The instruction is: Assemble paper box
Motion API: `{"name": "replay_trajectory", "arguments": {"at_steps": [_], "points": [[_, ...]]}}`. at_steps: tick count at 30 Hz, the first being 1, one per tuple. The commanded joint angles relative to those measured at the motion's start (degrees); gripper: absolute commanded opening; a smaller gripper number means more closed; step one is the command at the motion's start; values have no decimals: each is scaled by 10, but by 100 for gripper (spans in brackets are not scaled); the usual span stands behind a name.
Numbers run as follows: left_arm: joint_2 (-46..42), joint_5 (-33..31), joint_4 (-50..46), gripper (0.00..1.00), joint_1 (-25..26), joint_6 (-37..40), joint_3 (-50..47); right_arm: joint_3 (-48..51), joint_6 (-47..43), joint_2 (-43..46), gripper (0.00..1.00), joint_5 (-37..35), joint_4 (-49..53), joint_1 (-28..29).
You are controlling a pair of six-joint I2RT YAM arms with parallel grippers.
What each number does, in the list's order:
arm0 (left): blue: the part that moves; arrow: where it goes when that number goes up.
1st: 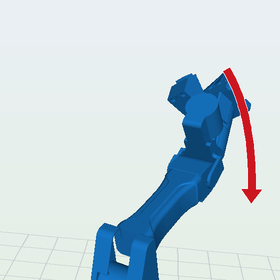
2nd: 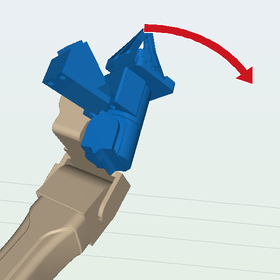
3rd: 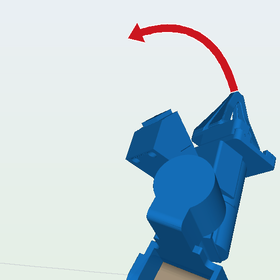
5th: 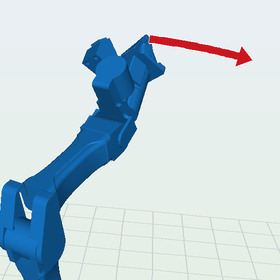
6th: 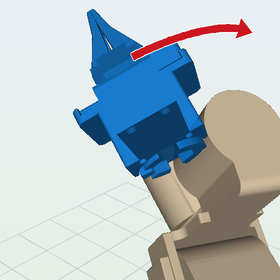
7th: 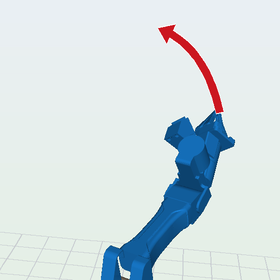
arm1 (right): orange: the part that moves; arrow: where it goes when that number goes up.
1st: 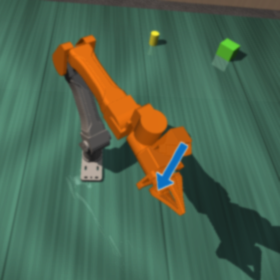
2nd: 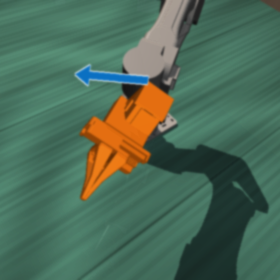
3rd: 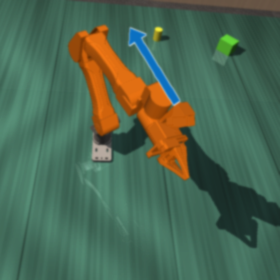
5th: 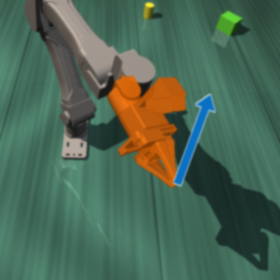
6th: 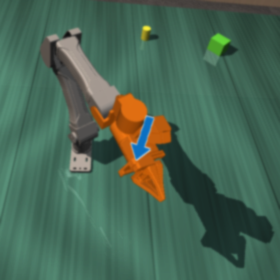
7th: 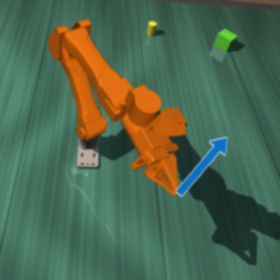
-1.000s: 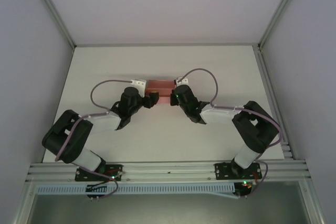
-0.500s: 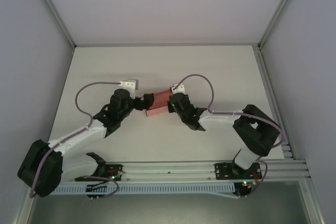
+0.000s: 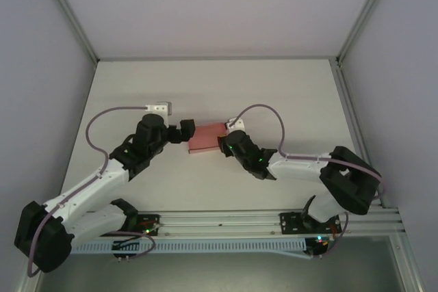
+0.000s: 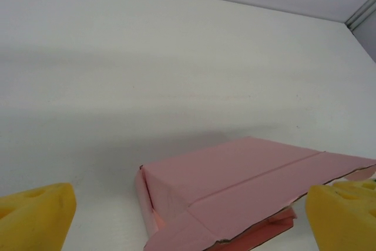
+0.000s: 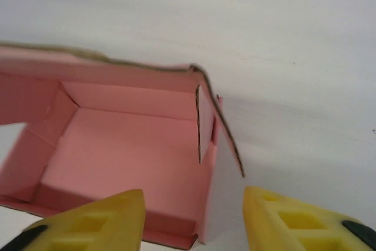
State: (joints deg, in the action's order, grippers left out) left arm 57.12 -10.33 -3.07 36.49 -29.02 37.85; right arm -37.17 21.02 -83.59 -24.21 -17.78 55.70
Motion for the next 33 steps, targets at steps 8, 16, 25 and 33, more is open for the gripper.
{"name": "replay_trajectory", "arguments": {"at_steps": [8,16,25,33], "points": [[75,-3,-127,100,-46,-67,115,10,-17,172,100,70,49,2],[144,61,-91,100,-82,-60,101,-242,15,29,100,47,263,-82],[211,121,-35,100,-100,-41,75,-319,49,-148,99,130,318,-141],[264,164,12,99,-108,-38,46,-223,101,-167,99,167,259,-142]]}}
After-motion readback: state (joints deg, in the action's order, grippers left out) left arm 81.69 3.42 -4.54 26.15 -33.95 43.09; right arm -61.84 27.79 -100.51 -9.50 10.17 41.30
